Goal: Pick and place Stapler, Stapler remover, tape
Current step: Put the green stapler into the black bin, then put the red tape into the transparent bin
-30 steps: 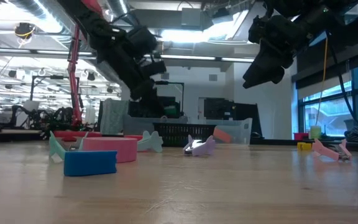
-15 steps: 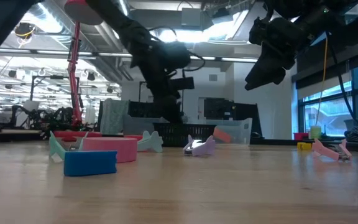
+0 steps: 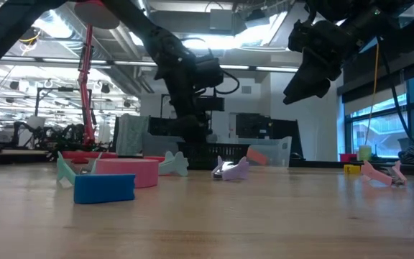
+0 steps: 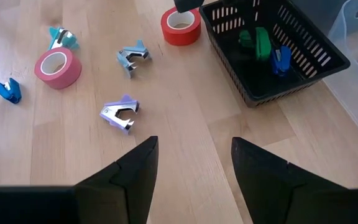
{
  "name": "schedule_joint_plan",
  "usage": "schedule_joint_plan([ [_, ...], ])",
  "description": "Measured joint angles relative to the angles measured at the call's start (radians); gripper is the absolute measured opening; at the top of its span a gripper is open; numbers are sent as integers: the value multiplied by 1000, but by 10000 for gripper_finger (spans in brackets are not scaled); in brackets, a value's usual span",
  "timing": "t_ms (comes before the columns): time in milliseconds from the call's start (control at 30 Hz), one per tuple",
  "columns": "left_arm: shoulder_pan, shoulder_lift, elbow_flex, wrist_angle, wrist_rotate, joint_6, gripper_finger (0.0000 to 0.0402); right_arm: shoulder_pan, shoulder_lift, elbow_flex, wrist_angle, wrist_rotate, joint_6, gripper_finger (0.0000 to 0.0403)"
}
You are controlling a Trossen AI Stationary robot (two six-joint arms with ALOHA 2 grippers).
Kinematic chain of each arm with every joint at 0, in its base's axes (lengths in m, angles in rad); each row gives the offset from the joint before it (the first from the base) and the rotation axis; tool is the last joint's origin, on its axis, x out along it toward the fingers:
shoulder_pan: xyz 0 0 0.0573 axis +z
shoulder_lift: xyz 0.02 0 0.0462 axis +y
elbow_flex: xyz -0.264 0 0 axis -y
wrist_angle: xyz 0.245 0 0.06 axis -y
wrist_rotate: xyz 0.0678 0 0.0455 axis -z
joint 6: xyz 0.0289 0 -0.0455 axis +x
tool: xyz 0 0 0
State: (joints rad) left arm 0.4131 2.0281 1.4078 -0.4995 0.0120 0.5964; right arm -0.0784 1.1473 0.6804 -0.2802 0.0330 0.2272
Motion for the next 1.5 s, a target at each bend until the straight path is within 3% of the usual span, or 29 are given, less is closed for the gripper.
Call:
schedule_joint_plan([
  [267,-1,0,0,-41,5,127,46,0,0,0,0,0,0,204],
  [500,-27,0,0,1,-199,135,146,0,0,0,0,0,0,204],
  [767,-79,-4,0,-7,-205,114,215,0,0,0,-1,0,0,204],
  [933,-113,-72,-1,-56,-204,-34,219,0,0,0,-14,0,0,204],
  [1267,-152,-250,-1,-264,-23,-352,218,1,0,0,-55,0,28,204],
  [1500,-127,-272,-152,-314,-30,-456,206,6,0,0,-72,0,40,204],
])
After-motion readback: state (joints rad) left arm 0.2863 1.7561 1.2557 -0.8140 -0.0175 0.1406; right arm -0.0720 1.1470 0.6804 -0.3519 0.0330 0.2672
